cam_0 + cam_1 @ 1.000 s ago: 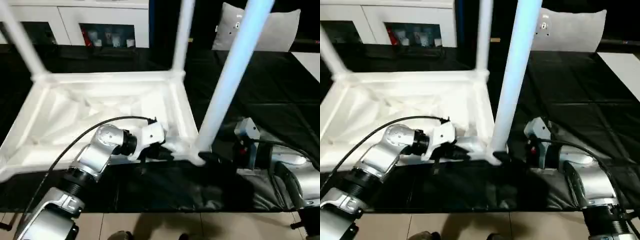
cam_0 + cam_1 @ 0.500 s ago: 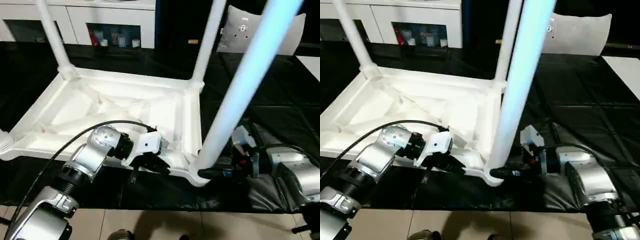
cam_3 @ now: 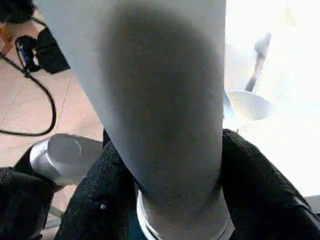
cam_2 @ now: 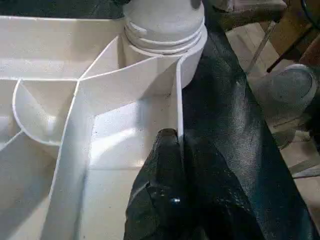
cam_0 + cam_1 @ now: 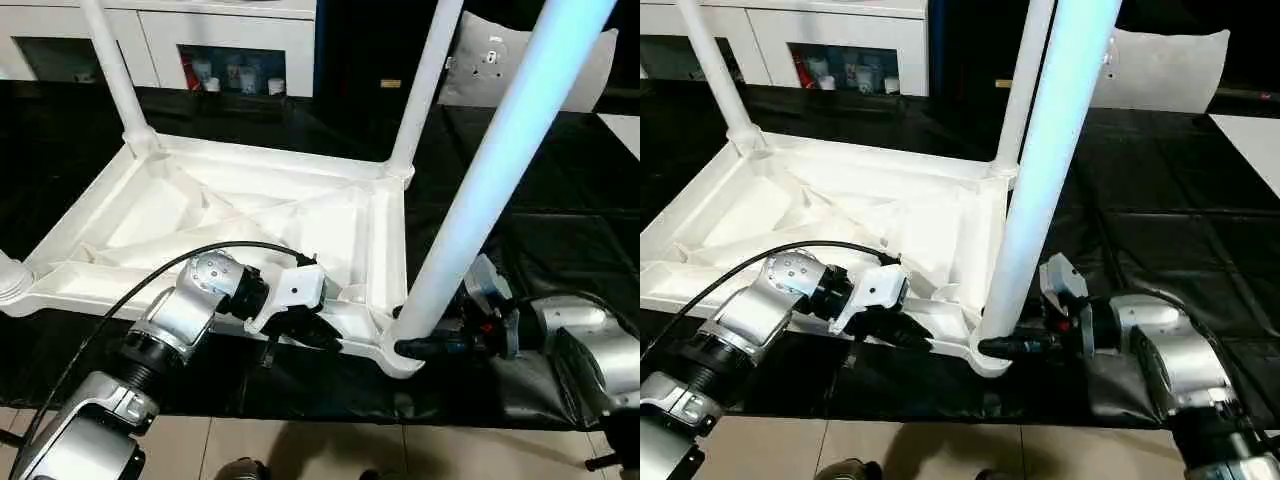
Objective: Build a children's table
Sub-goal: Rotate leg to tighten
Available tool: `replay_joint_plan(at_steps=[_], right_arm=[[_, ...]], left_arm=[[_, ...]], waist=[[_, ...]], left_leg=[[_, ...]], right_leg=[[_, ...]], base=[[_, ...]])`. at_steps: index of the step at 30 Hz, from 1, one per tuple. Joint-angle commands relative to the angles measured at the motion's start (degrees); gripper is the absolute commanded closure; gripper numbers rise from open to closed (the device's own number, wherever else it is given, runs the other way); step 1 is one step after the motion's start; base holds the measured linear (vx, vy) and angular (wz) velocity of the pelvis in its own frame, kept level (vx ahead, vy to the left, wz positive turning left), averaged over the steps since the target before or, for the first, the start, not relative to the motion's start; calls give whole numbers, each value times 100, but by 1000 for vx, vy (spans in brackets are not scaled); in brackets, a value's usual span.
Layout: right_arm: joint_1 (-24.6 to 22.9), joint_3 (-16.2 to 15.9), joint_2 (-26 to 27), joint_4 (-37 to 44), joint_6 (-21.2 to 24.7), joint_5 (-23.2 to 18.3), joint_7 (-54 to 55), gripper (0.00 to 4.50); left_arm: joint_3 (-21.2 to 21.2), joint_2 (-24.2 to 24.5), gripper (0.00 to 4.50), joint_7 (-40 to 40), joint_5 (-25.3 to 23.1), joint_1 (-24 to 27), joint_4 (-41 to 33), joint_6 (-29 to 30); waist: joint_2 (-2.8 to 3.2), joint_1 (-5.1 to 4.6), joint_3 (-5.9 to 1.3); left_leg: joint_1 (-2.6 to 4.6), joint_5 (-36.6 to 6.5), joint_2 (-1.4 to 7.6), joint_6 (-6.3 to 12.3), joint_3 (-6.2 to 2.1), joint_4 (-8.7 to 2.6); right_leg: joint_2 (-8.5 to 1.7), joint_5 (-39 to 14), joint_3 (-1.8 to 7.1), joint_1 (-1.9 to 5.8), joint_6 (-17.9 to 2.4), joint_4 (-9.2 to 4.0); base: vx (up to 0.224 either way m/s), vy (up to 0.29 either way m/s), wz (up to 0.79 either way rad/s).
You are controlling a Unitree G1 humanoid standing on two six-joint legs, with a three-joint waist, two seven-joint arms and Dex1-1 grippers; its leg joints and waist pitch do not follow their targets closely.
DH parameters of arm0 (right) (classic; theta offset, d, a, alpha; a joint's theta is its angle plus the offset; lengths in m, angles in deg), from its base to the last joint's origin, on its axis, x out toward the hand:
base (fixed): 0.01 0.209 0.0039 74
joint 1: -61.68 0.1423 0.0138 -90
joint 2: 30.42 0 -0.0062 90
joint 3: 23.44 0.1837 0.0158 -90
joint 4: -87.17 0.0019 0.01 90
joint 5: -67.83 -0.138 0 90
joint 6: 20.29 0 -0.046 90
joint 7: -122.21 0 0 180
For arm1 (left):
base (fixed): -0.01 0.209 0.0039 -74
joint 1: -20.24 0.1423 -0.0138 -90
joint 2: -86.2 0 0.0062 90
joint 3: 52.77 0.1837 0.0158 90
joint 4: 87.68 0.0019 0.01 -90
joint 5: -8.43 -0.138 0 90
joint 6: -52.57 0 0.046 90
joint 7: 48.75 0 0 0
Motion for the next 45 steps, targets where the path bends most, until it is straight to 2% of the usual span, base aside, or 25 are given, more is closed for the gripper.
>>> replay_joint_plan(at_steps=[1,4,6,9,10,11,12,13,14,16,18,19,20,23,25,28,29,33,34,35,38,39,40,41,45], right_arm=[[-59,-127,386,311,568,-143,666,241],[47,-91,947,278,785,187,1812,241],[100,-34,1152,259,913,198,2144,242],[160,36,1447,287,1140,220,2618,244],[222,39,1707,263,1241,357,3046,244],[311,70,2074,197,1361,562,3708,244],[401,57,2413,84,1447,826,4341,244],[427,36,2523,45,1480,936,4568,244],[427,36,2523,45,1480,936,4568,244],[533,217,2991,-265,1462,1051,5350,244],[558,272,3098,-360,1393,1073,5540,244],[593,299,3190,-485,1245,1122,5755,244],[643,433,3386,-616,1137,1105,6022,194],[657,551,3554,-602,1102,1137,6129,179],[616,548,3555,-534,1030,1165,6102,137],[536,555,3475,-438,865,1196,6024,127],[500,553,3407,-401,765,1209,5961,103],[311,553,2976,-185,408,1117,5441,74],[244,520,2774,-111,294,1117,5171,74],[197,488,2619,-65,189,1129,4971,47],[94,476,2221,28,26,1085,4444,40],[65,482,2067,64,22,1031,4204,40],[30,489,1838,84,-33,992,3880,8],[8,495,1599,84,-78,952,3547,1],[-6,456,995,-44,-506,936,2780,1]], left_arm=[[-87,-326,450,598,49,-81,13,488],[-218,-568,450,1208,-38,-108,18,896],[-252,-651,450,1411,-80,-115,12,1012],[-304,-781,450,1702,-131,-129,-22,1220],[-391,-945,450,2034,-167,-176,-7,1412],[-524,-1181,450,2538,-245,-257,28,1653],[-671,-1432,450,3095,-333,-368,120,1835],[-723,-1523,450,3306,-370,-415,162,1890],[-723,-1523,450,3306,-370,-415,162,1890],[-928,-1864,450,3995,-433,-562,280,1958],[-972,-1946,450,4110,-424,-588,287,1979],[-978,-2012,450,4237,-453,-612,295,1953],[-926,-2061,450,4331,-536,-623,279,1923],[-855,-2056,450,4288,-630,-606,242,1919],[-783,-1969,450,4150,-669,-571,210,1843],[-676,-1821,450,3915,-682,-502,155,1719],[-629,-1755,450,3812,-676,-472,137,1663],[-504,-1440,450,3347,-628,-331,102,1409],[-485,-1339,450,3161,-602,-286,95,1305],[-473,-1269,450,3012,-577,-252,85,1250],[-404,-1061,450,2604,-523,-179,79,979],[-384,-987,450,2460,-486,-161,72,946],[-346,-906,450,2310,-432,-147,66,894],[-272,-777,450,2006,-359,-130,60,699],[-103,-471,450,1429,-353,-116,103,351]], waist=[[-66,-47,-350],[-82,-119,-292],[-96,-224,-265],[-101,-311,-265],[-97,-320,-255],[-109,-367,-238],[-115,-392,-250],[-108,-426,-248],[-109,-433,-250],[-83,-437,-262],[-83,-439,-301],[-50,-424,-294],[-69,-427,-293],[-63,-428,-293],[-53,-416,-297],[-65,-403,-298],[-65,-403,-297],[-68,-392,-315],[-69,-393,-321],[-67,-392,-333],[-77,-396,-349],[-76,-385,-345],[-74,-374,-336],[-72,-369,-339],[-56,-328,-329]], left_leg=[[133,-691,403,591,-131,-389],[147,-1200,359,258,-164,-426],[119,-1527,341,6,-231,-476],[150,-1699,351,-5,-237,-476],[148,-1715,347,7,-235,-480],[150,-1787,343,-82,-237,-491],[159,-1854,324,-130,-262,-483],[176,-1848,324,-165,-260,-483],[175,-1848,323,-170,-264,-484],[176,-1793,336,-120,-251,-497],[159,-1578,341,-70,-234,-514],[158,-1522,344,-55,-231,-517],[154,-1483,329,-12,-209,-510],[135,-1396,322,90,-200,-510],[136,-1341,326,122,-199,-510],[132,-1285,328,164,-194,-513],[132,-1294,332,169,-191,-516],[119,-1102,335,257,-179,-498],[116,-1029,333,291,-179,-491],[101,-873,325,366,-172,-471],[89,-570,329,576,-152,-435],[93,-557,328,628,-153,-432],[92,-614,334,652,-150,-430],[99,-656,338,652,-148,-427],[138,-823,371,572,-145,-440]], right_leg=[[-436,-876,268,239,-1483,-378],[-458,-1934,272,195,-1250,-489],[-467,-2799,250,213,-924,-549],[-462,-2926,280,175,-796,-594],[-460,-2927,284,158,-797,-601],[-444,-3028,275,120,-791,-597],[-464,-3250,260,127,-720,-619],[-452,-3273,266,95,-686,-633],[-454,-3267,267,100,-664,-643],[-446,-2955,282,106,-706,-641],[-423,-2248,282,147,-860,-591],[-426,-2061,292,144,-899,-578],[-411,-1842,299,150,-957,-574],[-417,-1622,310,182,-1028,-555],[-422,-1571,310,193,-1032,-551],[-426,-1554,310,201,-1009,-553],[-427,-1571,312,200,-1000,-557],[-422,-1191,310,234,-1060,-514],[-421,-1078,310,239,-1091,-500],[-417,-812,304,265,-1165,-472],[-417,-234,299,299,-1400,-402],[-417,-197,292,311,-1453,-401],[-425,-300,291,312,-1467,-413],[-423,-364,290,313,-1469,-417],[-417,-656,289,280,-1492,-433]], base=[[0,0,0],[0,0,0],[0,0,0],[0,0,0],[0,0,0],[0,0,0],[0,0,0],[0,0,0],[0,0,0],[0,0,0],[0,0,0],[0,0,0],[0,0,0],[0,0,0],[0,0,0],[0,0,0],[0,0,0],[0,0,0],[0,0,0],[0,0,0],[0,0,0],[0,0,0],[0,0,0],[0,0,0],[0,0,0]])
